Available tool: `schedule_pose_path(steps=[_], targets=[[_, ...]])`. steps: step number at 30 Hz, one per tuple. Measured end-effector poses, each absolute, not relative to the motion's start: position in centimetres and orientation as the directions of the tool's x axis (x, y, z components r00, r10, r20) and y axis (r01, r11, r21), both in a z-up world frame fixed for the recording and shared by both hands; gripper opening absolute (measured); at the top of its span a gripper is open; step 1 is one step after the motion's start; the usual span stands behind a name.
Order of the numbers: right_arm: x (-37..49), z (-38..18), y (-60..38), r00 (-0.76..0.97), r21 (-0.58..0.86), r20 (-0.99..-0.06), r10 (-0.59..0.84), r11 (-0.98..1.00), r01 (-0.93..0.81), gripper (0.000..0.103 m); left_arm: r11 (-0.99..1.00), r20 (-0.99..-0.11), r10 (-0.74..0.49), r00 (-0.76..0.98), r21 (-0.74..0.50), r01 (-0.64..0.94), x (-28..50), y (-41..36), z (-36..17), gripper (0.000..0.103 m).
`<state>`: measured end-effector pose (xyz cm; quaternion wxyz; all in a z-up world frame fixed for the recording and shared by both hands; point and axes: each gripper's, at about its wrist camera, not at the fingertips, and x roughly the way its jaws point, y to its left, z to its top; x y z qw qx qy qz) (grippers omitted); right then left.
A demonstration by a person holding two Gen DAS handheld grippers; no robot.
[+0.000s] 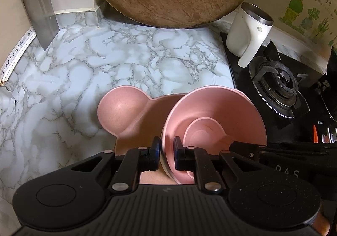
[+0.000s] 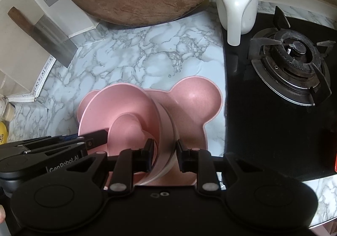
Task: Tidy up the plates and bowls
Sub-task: 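Lift the nested bowls with both grippers and carry them over the bear plate, then lower the nested bowls onto the bear plate and open both grippers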
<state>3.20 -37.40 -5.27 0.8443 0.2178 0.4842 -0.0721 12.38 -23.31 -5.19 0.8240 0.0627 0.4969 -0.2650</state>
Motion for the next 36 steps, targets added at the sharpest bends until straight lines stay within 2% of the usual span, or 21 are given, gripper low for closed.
schedule_pose_path(steps=[27, 36], targets=[[1.7, -3.7, -38.1, 0.58, 0.346, -0.802, 0.142, 0.902, 0.259, 0.035, 0.885, -0.835, -0.352, 0.423, -0.149, 0.442, 11.3, -22.0, -4.2, 0.013], [0.6, -2.5, -37.3, 0.622, 0.334, -0.77, 0.142, 0.921, 0.203, 0.044, 0.885, -0.808, -0.37, 0.458, -0.156, 0.44, 10.0, -21.1, -2.9, 0.013]])
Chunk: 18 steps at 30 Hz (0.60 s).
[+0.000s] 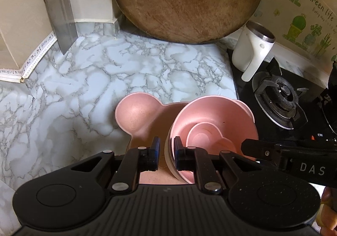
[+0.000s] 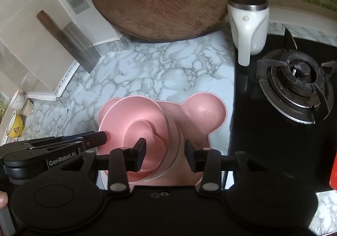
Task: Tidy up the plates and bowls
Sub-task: 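Lower the nested bowls onto the bear plate and open both grippers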
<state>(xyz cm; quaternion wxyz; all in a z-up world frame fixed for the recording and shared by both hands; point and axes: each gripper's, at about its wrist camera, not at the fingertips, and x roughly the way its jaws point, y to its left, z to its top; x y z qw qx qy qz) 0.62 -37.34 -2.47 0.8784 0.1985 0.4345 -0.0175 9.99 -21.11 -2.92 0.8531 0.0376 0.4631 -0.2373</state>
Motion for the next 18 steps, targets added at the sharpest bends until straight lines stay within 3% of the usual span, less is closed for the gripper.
schedule_pose_path(steps=[4, 8, 12, 16, 18], targets=[[0.0, -1.9, -36.5, 0.649, 0.318, -0.75, 0.133, 0.931, 0.177, 0.049, 0.88, -0.792, -0.385, 0.474, -0.16, 0.448, 9.2, -20.6, -2.3, 0.013], [-0.7, -1.4, -35.7, 0.681, 0.297, -0.725, 0.105, 0.939, 0.171, 0.065, 0.871, -0.774, -0.397, 0.493, -0.149, 0.468, 8.5, -19.9, -2.0, 0.013], [-1.4, -1.2, -34.9, 0.706, 0.29, -0.702, 0.092, 0.942, 0.166, 0.066, 0.867, -0.77, -0.407, 0.492, -0.155, 0.474, 8.4, -18.8, -2.0, 0.019], [-2.4, -0.8, -33.7, 0.734, 0.26, -0.675, 0.075, 0.955, 0.141, 0.08, 0.863, -0.753, -0.416, 0.511, -0.148, 0.484, 8.0, -17.4, -1.8, 0.024], [-2.8, -0.6, -33.0, 0.745, 0.247, -0.663, 0.068, 0.96, 0.132, 0.081, 0.859, -0.742, -0.425, 0.518, -0.149, 0.491, 7.8, -16.7, -1.7, 0.025]])
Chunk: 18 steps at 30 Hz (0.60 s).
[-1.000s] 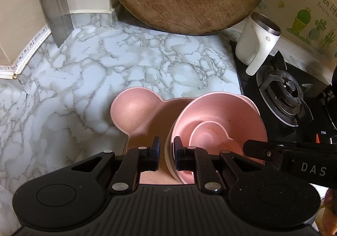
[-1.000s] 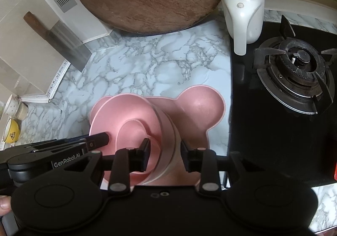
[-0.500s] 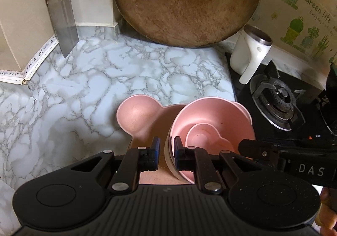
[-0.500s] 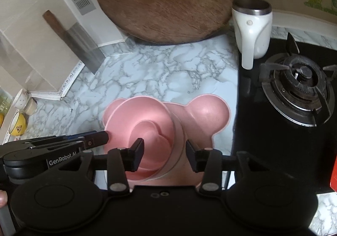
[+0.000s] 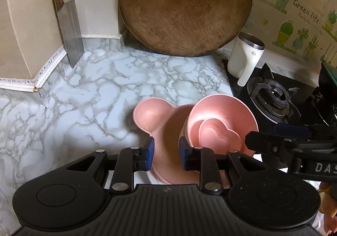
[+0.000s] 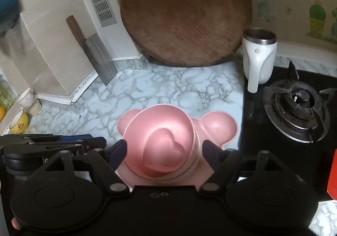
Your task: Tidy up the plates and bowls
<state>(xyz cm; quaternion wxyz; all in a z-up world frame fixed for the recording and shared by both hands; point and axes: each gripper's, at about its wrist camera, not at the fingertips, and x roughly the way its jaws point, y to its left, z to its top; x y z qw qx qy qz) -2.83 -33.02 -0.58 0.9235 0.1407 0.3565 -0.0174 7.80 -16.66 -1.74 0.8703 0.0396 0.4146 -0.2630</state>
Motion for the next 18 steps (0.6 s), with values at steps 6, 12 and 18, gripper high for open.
schedule_pose_path(steps=[6, 12, 18], targets=[[-4.4, 0.0, -31.5, 0.79, 0.24, -0.609, 0.067, 0.965, 0.104, 0.091, 0.848, -0.691, -0.461, 0.557, -0.158, 0.506, 6.7, -14.5, -1.3, 0.063], [-6.2, 0.2, -30.0, 0.831, 0.196, -0.555, 0.04, 0.977, 0.084, 0.102, 0.831, -0.635, -0.497, 0.592, -0.151, 0.536, 5.2, -12.9, -0.7, 0.066], [-7.3, 0.0, -28.9, 0.833, 0.176, -0.553, 0.022, 0.98, 0.091, 0.103, 0.82, -0.568, -0.528, 0.631, -0.148, 0.553, 3.4, -11.4, -0.2, 0.073]])
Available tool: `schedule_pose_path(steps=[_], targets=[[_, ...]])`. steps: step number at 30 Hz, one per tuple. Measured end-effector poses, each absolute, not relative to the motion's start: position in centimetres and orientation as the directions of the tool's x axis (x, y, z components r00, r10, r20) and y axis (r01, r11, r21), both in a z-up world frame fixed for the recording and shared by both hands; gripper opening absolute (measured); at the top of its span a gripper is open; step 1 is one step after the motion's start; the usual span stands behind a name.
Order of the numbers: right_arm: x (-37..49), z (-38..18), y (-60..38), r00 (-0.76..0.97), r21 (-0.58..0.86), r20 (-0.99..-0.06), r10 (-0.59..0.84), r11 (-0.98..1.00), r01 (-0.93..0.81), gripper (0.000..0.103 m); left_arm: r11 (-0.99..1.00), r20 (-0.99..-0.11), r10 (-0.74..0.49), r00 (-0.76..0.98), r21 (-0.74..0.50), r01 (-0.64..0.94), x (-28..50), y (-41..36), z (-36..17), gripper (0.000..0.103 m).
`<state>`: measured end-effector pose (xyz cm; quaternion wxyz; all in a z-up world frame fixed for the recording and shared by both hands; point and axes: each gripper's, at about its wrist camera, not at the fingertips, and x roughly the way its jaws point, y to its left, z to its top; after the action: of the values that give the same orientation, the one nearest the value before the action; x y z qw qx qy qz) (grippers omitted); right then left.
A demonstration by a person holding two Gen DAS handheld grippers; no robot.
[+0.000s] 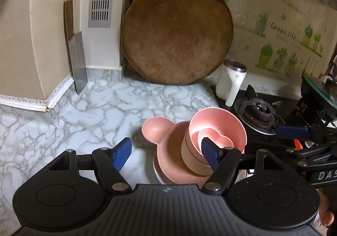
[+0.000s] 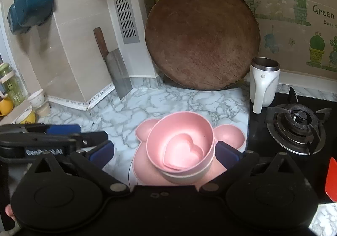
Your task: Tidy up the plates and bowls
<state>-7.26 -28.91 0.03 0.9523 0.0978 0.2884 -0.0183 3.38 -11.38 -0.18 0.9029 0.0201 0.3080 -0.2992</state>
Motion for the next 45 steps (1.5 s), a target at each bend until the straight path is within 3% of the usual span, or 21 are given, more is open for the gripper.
schedule_pose_path(steps=[3, 7, 11, 15, 27, 45], targets=[[-8.1, -0.1, -28.3, 0.84, 0.155, -0.543, -0.002, 0.983, 0.102, 0.103, 0.821, -0.545, -0.531, 0.649, -0.143, 0.552, 2.5, -10.6, 0.0, 0.079], [-9.1, -0.1, -27.6, 0.851, 0.15, -0.525, -0.001, 0.984, 0.093, 0.103, 0.817, -0.534, -0.543, 0.649, -0.156, 0.555, 1.5, -9.7, 0.2, 0.08], [-9.9, 0.0, -27.0, 0.865, 0.144, -0.502, -0.004, 0.986, 0.088, 0.103, 0.819, -0.528, -0.544, 0.652, -0.168, 0.548, 0.6, -8.8, 0.2, 0.095], [-10.8, 0.1, -26.8, 0.88, 0.156, -0.476, -0.006, 0.984, 0.091, 0.103, 0.829, -0.522, -0.531, 0.668, -0.158, 0.536, -0.3, -8.1, 0.2, 0.103], [-13.2, 1.0, -25.7, 0.91, 0.168, -0.414, -0.018, 0.981, 0.096, 0.103, 0.826, -0.524, -0.534, 0.664, -0.156, 0.541, -2.3, -7.1, 0.2, 0.103], [-13.9, 0.6, -25.4, 0.883, 0.188, -0.467, -0.047, 0.97, 0.151, 0.103, 0.84, -0.536, -0.512, 0.671, -0.153, 0.52, -2.8, -6.3, -0.1, 0.103]])
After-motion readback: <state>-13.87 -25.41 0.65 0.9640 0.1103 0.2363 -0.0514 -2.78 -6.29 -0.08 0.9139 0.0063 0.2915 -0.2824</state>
